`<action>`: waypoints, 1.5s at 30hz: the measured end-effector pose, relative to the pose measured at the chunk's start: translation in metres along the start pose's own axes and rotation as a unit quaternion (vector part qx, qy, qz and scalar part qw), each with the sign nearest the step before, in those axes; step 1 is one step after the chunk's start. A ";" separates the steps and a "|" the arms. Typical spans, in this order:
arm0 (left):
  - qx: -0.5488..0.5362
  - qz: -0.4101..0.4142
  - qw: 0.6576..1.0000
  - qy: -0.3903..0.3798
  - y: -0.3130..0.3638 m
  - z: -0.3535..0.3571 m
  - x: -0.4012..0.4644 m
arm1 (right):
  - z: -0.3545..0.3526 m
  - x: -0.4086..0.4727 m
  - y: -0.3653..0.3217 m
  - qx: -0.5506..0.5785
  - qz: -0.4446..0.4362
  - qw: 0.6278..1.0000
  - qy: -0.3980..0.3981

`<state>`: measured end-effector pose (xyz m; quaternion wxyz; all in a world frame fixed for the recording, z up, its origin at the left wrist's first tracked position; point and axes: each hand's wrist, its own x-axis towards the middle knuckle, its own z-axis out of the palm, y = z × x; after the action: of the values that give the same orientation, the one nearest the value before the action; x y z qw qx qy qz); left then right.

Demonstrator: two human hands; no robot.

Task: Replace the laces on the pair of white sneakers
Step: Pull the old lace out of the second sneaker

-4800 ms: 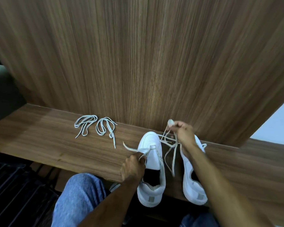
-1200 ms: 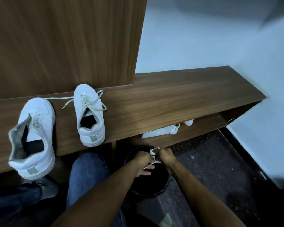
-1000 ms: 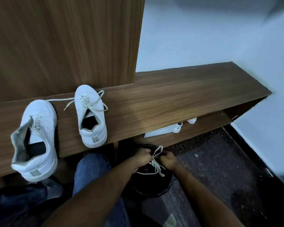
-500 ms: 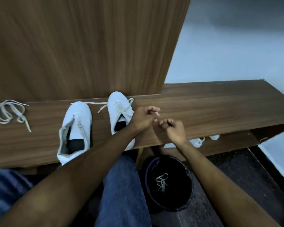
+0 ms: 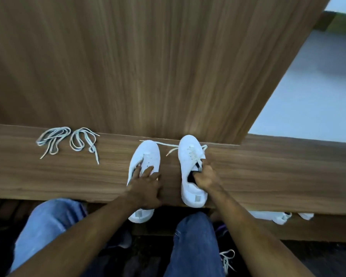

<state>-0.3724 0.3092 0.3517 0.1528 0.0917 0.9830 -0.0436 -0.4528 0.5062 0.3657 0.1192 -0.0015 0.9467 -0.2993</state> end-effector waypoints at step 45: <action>-0.620 -0.126 0.768 0.104 0.001 -0.049 0.042 | 0.013 -0.029 -0.014 -0.023 -0.129 0.982 0.138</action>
<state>-0.4254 0.3231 0.3854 0.0660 -0.1439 0.8091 0.5659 -0.4226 0.4889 0.3696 -0.0526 -0.0848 0.9526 -0.2874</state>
